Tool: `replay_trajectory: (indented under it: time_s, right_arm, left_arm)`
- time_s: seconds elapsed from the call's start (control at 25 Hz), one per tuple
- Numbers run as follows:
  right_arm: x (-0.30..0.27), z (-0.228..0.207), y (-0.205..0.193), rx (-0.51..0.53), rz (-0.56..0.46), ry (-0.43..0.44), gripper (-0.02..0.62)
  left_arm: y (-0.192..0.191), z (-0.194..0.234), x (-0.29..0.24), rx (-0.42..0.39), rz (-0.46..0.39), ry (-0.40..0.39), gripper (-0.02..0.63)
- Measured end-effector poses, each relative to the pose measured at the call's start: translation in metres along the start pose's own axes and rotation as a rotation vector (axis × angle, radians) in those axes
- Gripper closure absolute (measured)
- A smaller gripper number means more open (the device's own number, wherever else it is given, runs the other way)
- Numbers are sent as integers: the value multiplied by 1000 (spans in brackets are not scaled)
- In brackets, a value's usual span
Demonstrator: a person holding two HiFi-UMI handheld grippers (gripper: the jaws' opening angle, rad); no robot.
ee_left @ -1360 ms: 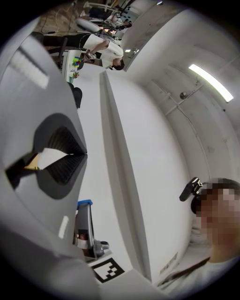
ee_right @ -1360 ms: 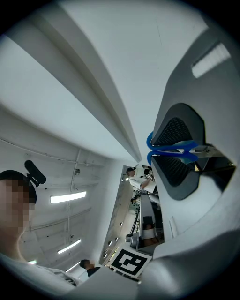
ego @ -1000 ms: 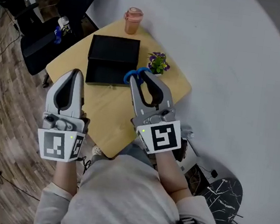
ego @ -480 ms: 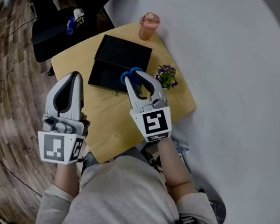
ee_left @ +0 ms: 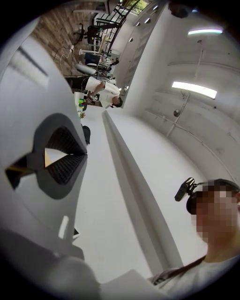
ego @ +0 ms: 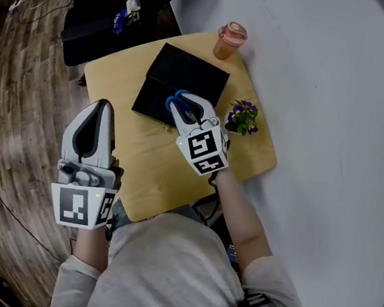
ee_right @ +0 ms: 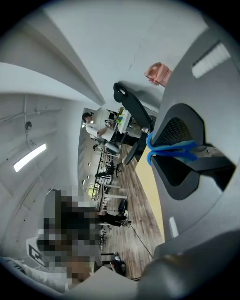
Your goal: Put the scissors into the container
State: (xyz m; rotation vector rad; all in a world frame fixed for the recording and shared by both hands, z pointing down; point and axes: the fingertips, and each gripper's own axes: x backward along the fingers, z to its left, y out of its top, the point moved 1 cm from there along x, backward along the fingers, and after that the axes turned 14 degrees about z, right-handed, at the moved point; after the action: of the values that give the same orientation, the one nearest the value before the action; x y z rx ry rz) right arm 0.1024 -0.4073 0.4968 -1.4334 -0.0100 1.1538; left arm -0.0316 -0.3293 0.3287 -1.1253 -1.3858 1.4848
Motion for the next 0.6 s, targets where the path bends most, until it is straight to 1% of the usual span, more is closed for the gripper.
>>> replay_trajectory:
  time_s: [0.36, 0.6]
  right_arm:
    - [-53, 8, -35, 59, 142, 94, 522]
    - [-81, 16, -48, 105, 216, 161, 522]
  left_arm:
    - [-7, 11, 2, 4, 22, 76, 548]
    - [-14, 20, 4, 6, 47, 131, 548]
